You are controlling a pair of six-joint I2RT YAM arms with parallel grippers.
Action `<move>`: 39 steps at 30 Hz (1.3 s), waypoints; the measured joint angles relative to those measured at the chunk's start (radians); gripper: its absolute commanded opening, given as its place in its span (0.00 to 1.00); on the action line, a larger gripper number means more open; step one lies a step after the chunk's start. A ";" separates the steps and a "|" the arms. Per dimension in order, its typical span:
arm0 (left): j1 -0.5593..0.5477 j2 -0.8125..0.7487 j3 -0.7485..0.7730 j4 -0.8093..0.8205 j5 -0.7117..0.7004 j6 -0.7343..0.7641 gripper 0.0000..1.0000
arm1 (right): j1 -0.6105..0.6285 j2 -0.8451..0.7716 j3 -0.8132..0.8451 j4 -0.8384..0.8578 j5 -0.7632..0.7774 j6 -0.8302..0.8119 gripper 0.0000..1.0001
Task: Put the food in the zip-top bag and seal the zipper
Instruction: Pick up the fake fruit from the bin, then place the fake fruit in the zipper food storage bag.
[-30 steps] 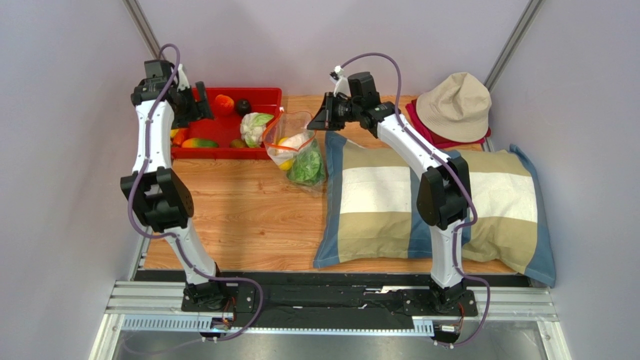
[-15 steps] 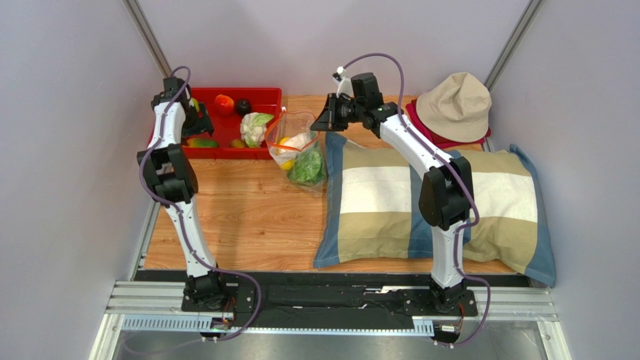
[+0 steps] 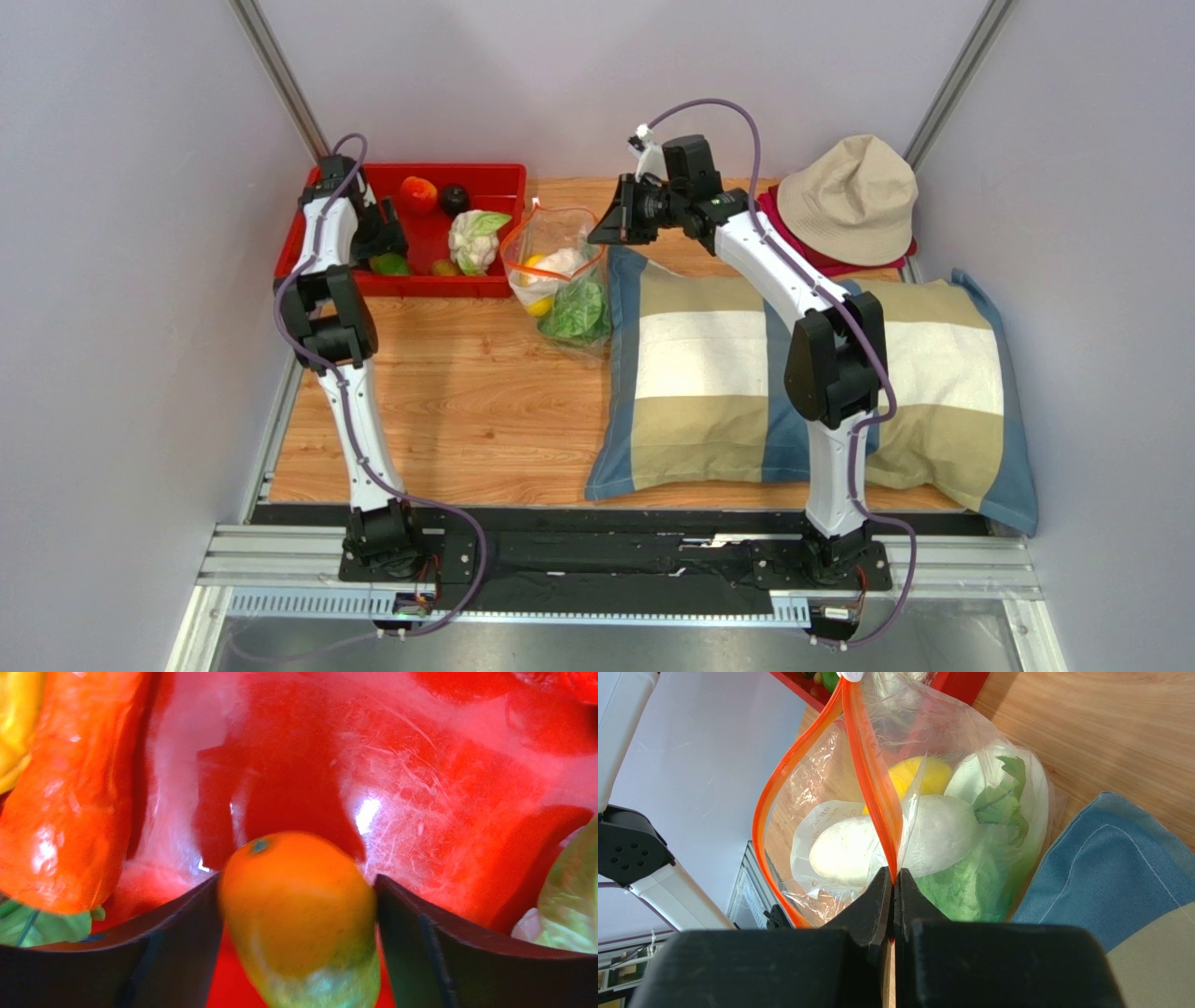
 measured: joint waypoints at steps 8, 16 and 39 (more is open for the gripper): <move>-0.002 -0.018 -0.021 0.035 0.069 0.039 0.24 | -0.001 0.000 0.016 -0.025 0.000 -0.009 0.00; -0.064 -0.347 -0.097 0.154 0.183 0.036 0.06 | -0.001 0.000 0.028 -0.031 -0.001 -0.005 0.00; -0.642 -0.738 -0.726 0.414 0.131 0.187 0.00 | 0.004 0.002 0.062 -0.040 -0.019 0.030 0.00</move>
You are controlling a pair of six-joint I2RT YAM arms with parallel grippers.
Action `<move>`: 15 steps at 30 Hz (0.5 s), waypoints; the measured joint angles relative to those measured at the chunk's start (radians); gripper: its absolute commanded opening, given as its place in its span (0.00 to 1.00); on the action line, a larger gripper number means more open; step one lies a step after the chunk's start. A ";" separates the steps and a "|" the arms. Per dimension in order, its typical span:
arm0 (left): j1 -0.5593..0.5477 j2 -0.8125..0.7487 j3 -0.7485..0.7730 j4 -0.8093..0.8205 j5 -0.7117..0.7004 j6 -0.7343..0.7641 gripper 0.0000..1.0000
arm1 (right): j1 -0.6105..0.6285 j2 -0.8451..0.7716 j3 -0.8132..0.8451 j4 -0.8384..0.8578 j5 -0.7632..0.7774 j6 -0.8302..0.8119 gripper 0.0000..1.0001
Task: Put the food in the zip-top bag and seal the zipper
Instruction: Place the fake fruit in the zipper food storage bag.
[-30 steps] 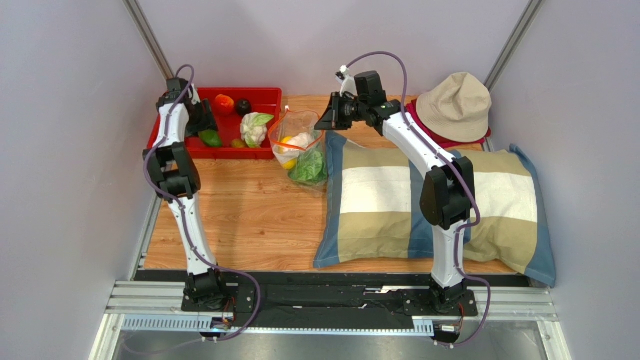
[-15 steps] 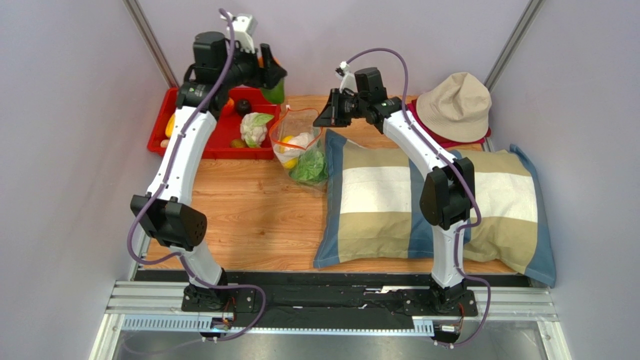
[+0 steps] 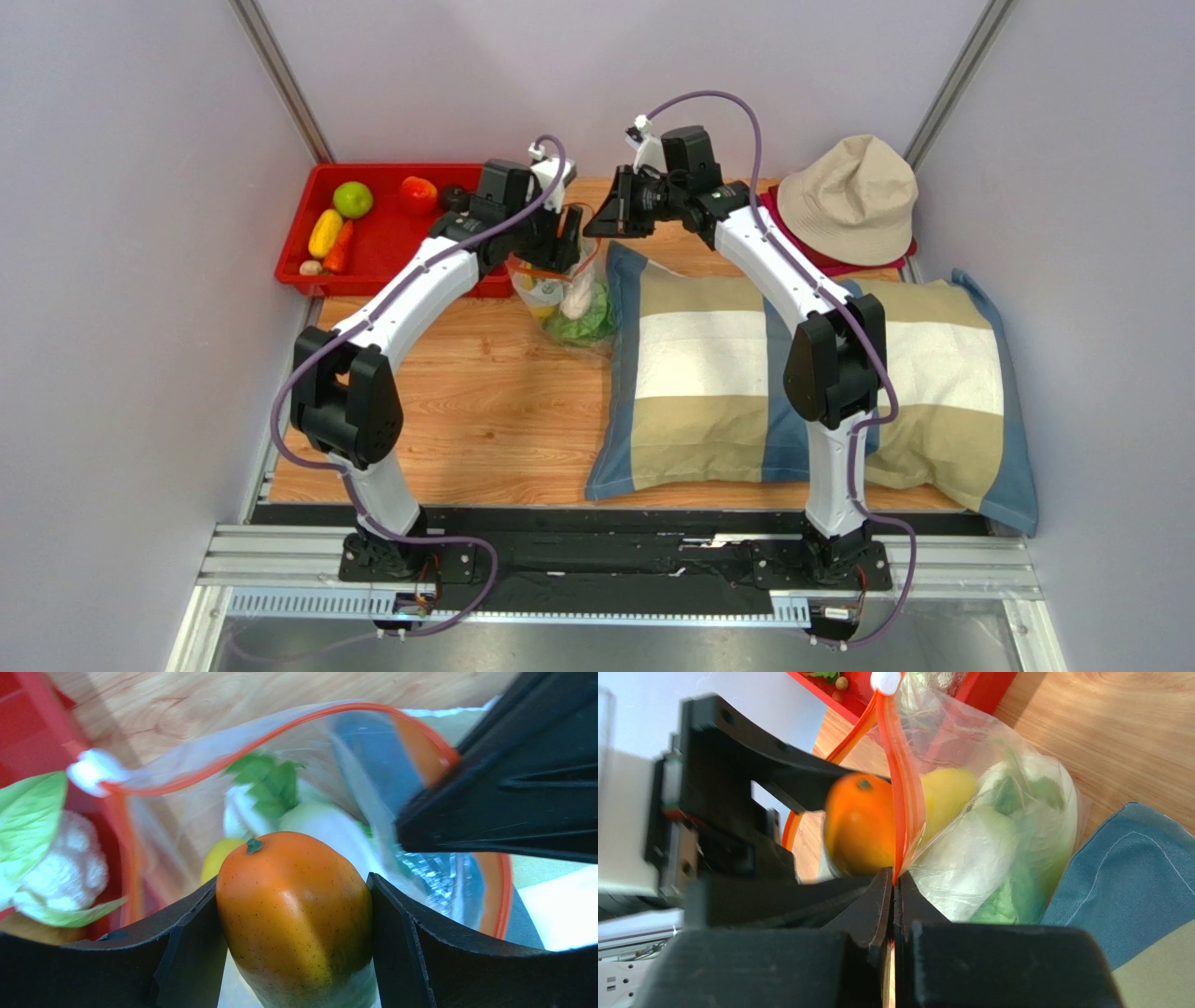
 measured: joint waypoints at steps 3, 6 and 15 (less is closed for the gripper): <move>-0.022 0.018 0.003 -0.002 0.001 0.003 0.00 | 0.000 0.000 0.000 0.002 -0.001 0.003 0.00; -0.017 0.040 0.025 -0.021 0.028 -0.016 0.21 | 0.000 0.000 0.000 0.003 -0.004 0.006 0.00; 0.039 0.063 0.129 -0.159 0.116 -0.078 0.90 | 0.000 0.000 0.000 0.006 -0.027 0.000 0.00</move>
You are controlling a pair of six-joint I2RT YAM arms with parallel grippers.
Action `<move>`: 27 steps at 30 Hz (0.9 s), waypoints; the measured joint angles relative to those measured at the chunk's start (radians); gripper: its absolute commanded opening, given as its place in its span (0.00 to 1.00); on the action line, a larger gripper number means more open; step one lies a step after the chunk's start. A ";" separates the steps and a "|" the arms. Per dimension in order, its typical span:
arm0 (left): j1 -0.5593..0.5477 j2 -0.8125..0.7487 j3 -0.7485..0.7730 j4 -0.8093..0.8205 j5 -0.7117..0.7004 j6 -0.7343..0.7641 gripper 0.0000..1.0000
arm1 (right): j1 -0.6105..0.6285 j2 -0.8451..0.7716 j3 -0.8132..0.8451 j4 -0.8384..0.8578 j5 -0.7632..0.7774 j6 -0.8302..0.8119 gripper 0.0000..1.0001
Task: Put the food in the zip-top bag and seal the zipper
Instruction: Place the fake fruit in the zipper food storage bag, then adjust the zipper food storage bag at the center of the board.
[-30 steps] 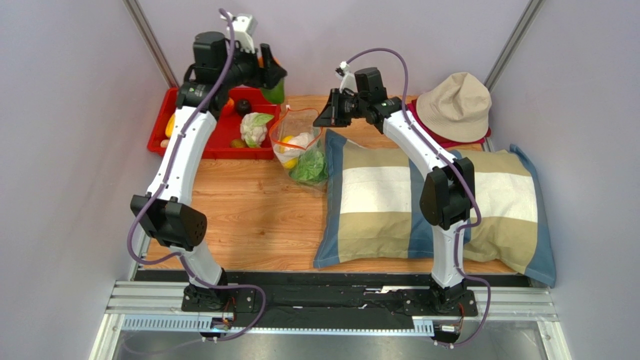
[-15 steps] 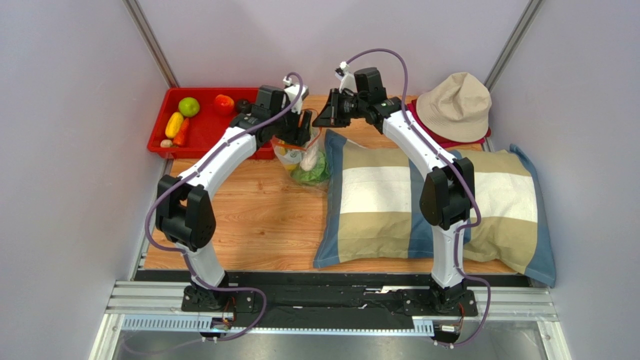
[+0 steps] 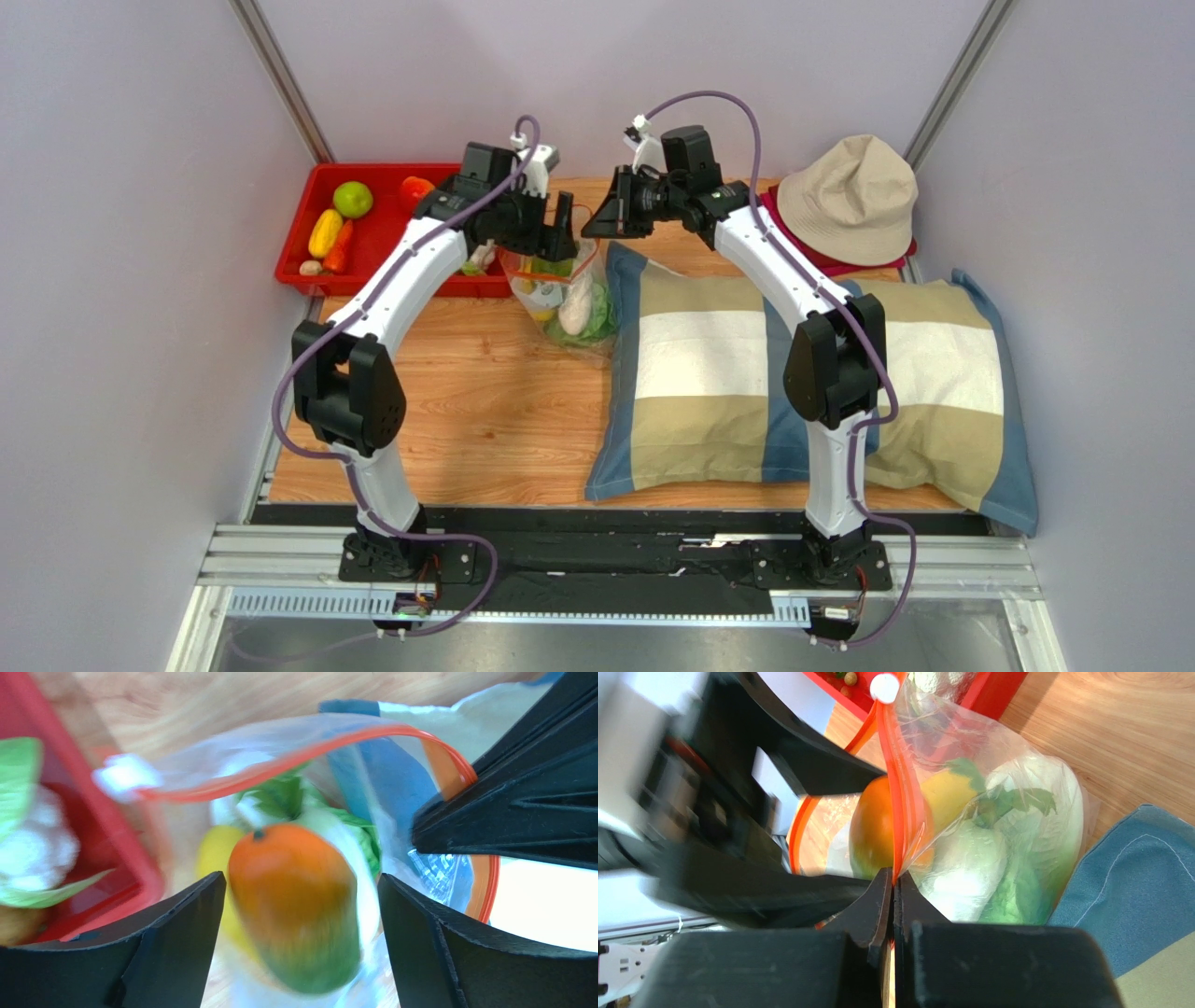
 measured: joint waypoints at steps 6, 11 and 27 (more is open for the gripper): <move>0.133 -0.035 0.122 -0.087 0.084 0.010 0.96 | 0.000 0.000 0.000 0.001 -0.019 -0.015 0.00; 0.230 -0.070 0.181 -0.116 0.134 0.079 0.92 | 0.000 0.002 0.006 0.003 -0.061 -0.040 0.00; 0.249 0.007 0.011 -0.221 0.368 0.172 0.28 | 0.013 0.017 0.023 0.008 -0.162 -0.074 0.00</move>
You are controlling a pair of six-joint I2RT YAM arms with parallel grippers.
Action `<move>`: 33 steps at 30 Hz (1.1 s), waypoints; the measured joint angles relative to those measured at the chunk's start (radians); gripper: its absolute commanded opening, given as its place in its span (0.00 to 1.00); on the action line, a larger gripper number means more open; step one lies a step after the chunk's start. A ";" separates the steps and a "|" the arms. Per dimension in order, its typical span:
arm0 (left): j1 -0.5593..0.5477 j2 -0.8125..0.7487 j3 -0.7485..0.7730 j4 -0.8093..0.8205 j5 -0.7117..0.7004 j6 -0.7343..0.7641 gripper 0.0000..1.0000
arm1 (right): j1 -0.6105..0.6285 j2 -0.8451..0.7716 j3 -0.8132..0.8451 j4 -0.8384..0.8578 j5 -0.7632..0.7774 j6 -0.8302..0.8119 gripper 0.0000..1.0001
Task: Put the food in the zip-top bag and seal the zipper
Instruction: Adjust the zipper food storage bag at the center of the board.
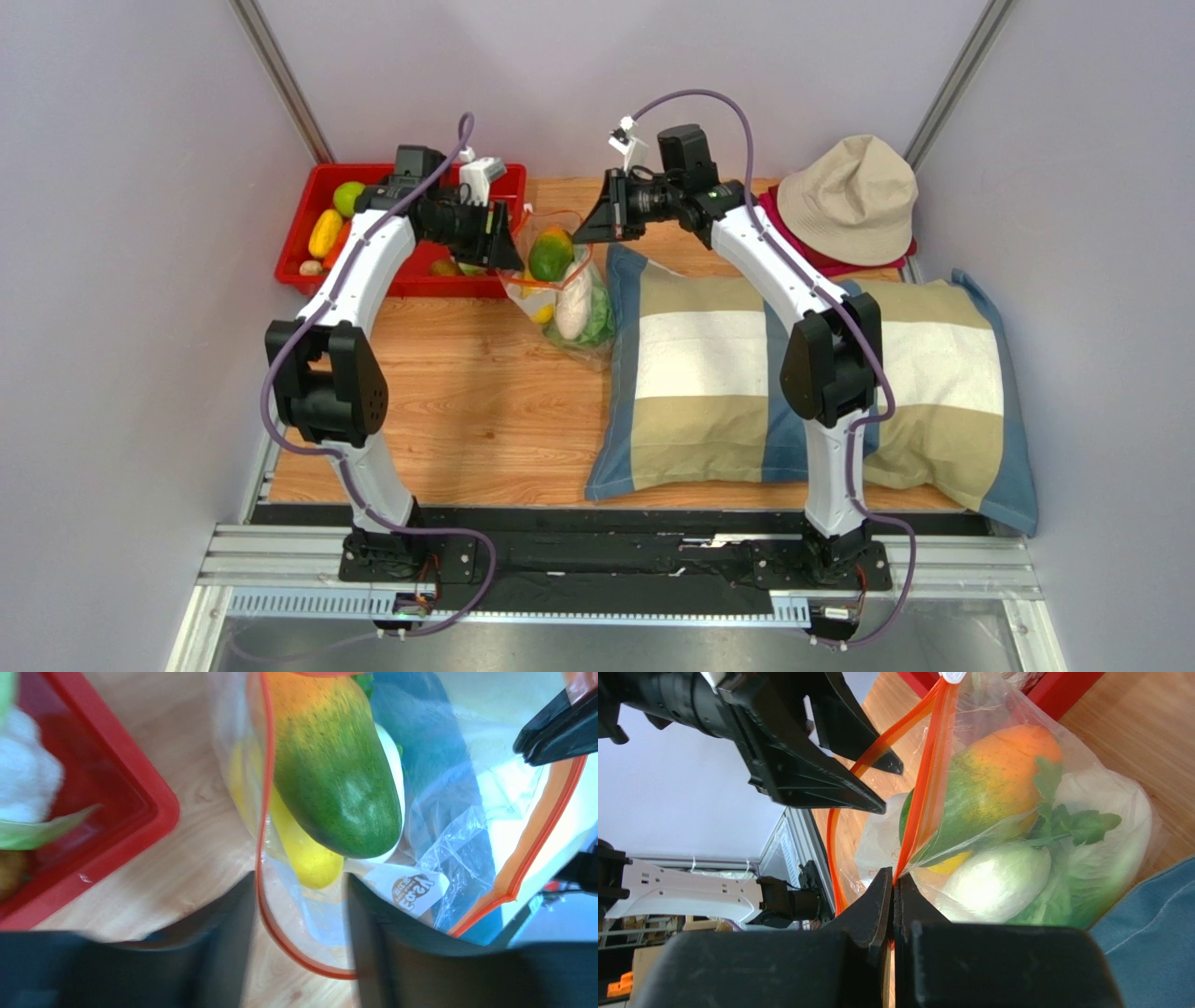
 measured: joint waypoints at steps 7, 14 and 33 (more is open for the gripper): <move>-0.023 -0.076 -0.075 -0.023 0.040 0.045 0.00 | 0.023 0.000 0.000 -0.020 -0.059 -0.049 0.02; -0.095 -0.325 -0.129 -0.048 0.101 0.061 0.03 | 0.060 0.000 0.096 -0.178 -0.096 -0.217 0.00; -0.073 -0.473 -0.414 0.111 0.074 -0.152 0.82 | 0.093 0.058 0.038 -0.312 -0.053 -0.784 0.00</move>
